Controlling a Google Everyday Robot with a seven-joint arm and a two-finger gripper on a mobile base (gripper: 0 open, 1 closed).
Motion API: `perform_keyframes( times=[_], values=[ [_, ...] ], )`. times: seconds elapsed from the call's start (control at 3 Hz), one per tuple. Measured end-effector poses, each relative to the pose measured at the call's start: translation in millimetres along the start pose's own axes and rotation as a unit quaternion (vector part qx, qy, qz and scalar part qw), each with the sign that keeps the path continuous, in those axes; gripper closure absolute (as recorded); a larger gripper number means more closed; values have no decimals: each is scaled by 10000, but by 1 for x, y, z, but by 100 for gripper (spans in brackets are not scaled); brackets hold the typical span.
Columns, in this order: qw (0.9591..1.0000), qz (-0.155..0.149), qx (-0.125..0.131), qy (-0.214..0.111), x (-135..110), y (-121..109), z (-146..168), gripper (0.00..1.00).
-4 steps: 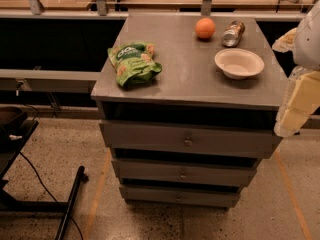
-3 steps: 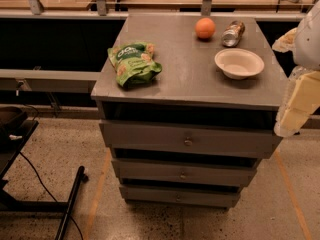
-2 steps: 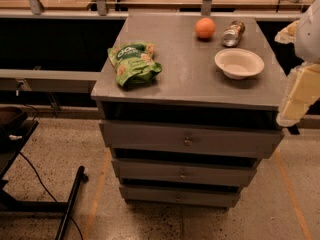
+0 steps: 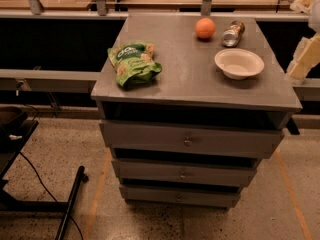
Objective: Move paper bowl near green rice chip bag
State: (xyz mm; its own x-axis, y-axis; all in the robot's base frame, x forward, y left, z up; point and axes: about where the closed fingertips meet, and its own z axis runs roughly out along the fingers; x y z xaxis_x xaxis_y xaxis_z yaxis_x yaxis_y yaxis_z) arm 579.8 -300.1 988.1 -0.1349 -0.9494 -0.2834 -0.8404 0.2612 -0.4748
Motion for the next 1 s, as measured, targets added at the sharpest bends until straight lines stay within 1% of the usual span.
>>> perform_keyframes(
  times=[0.33, 0.67, 1.0],
  values=[
    [9997, 67, 162, -195, 14, -28, 23, 0],
    [9992, -33, 2, -407, 7, -40, 73, 0],
    [9992, 48, -135, -372, 13, -46, 120, 0]
  ],
)
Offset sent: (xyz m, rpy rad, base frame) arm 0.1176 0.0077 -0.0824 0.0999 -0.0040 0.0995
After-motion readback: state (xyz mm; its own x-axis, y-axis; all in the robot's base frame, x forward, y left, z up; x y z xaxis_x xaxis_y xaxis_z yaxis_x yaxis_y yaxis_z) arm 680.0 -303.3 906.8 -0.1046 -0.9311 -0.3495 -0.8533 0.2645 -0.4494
